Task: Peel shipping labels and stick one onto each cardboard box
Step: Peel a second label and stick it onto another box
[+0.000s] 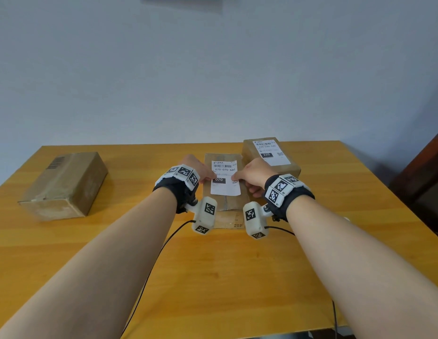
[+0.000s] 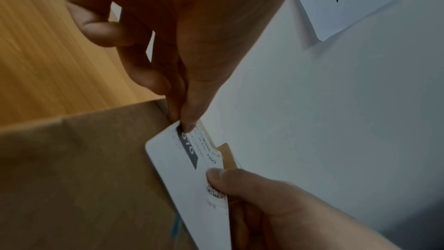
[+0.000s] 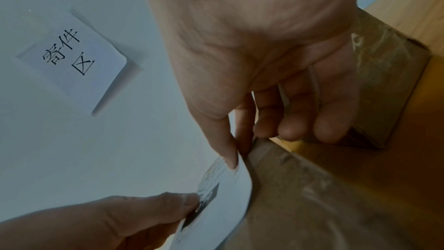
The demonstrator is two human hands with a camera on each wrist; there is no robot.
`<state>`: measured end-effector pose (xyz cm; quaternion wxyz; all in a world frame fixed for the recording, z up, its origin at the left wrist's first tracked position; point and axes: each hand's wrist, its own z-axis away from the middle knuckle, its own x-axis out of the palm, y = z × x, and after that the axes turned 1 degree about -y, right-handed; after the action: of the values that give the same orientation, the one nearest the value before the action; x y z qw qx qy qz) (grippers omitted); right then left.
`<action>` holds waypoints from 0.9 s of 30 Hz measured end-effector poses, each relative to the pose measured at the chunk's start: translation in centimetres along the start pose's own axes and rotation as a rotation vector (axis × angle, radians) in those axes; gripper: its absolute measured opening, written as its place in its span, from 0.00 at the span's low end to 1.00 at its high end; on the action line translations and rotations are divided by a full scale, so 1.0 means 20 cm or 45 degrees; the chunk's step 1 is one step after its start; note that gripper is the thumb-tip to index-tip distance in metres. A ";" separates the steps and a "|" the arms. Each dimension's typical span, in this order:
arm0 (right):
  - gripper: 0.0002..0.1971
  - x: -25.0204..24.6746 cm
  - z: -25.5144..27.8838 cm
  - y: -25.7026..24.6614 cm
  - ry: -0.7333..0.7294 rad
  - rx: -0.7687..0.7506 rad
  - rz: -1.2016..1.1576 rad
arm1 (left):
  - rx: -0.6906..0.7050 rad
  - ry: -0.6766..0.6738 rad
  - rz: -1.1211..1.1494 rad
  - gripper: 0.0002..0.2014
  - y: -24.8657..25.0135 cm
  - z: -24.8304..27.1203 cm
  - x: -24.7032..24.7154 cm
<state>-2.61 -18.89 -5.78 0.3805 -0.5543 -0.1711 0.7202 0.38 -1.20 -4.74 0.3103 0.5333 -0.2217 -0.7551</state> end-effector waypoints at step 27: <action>0.25 0.01 0.10 -0.10 -0.106 -0.015 0.130 | -0.018 -0.365 -0.033 0.40 -0.23 0.04 -0.08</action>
<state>-3.72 -17.07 -3.98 0.3324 -0.5342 -0.1625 0.7600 -1.00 3.23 -6.39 0.2694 0.4205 -0.2514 -0.8291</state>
